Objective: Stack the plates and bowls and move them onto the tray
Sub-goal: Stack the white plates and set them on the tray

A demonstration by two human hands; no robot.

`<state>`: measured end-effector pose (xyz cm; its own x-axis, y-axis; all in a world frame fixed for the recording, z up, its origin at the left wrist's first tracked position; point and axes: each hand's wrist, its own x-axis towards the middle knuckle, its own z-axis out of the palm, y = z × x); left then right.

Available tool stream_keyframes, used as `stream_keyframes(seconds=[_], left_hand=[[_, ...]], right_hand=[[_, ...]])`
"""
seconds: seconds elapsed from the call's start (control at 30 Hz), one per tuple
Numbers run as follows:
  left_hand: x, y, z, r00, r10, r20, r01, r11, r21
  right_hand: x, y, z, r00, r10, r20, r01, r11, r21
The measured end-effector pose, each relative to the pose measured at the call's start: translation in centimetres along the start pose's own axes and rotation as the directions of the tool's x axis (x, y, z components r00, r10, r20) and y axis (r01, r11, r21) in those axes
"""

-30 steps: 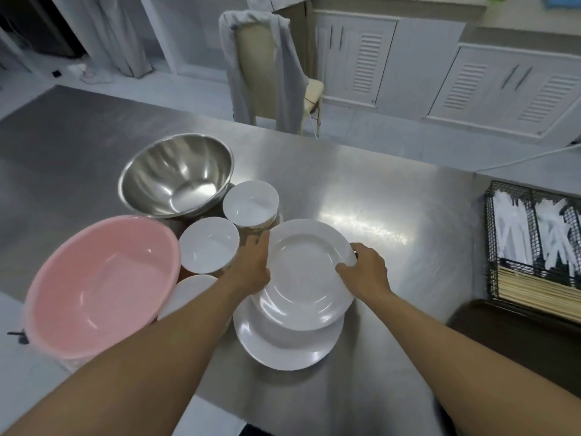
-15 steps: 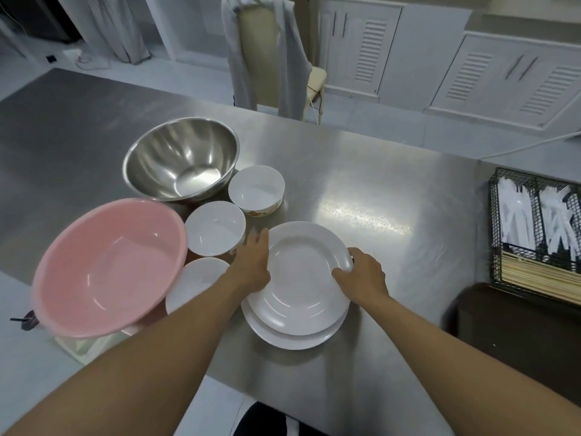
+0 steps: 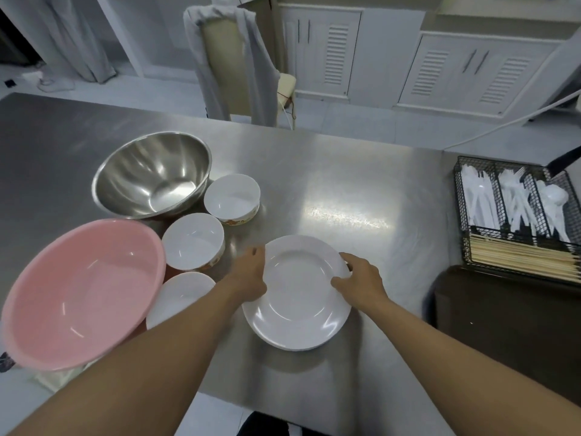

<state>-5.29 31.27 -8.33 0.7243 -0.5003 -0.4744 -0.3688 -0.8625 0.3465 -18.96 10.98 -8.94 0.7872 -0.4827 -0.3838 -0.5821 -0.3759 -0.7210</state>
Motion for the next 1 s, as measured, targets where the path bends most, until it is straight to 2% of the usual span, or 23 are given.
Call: stream_keyframes(seconds=[0.4, 0.73, 0.87, 1.0], left_hand=[[3.2, 11.2, -0.2, 0.975, 0.216, 0.048, -0.220, 0.969, 0.110], [4.1, 24.9, 3.3, 0.878, 0.455, 0.150, -0.470, 0.878, 0.091], [3.9, 29.7, 6.1, 0.826, 0.522, 0.211, -0.549, 0.830, 0.096], [3.4, 33.4, 8.9, 0.795, 0.552, 0.251, -0.586, 0.806, 0.083]], right_hand=[[-2.1, 4.0, -8.6, 0.960, 0.097, -0.263, -0.080, 0.994, 0.075], [-6.2, 11.7, -17.2, 0.773, 0.360, -0.522, -0.266, 0.931, 0.249], [-7.7, 15.2, -20.0, 0.705, 0.381, -0.598, -0.315, 0.924, 0.217], [-9.1, 18.6, -21.8, 0.671, 0.402, -0.623, -0.369, 0.910, 0.189]])
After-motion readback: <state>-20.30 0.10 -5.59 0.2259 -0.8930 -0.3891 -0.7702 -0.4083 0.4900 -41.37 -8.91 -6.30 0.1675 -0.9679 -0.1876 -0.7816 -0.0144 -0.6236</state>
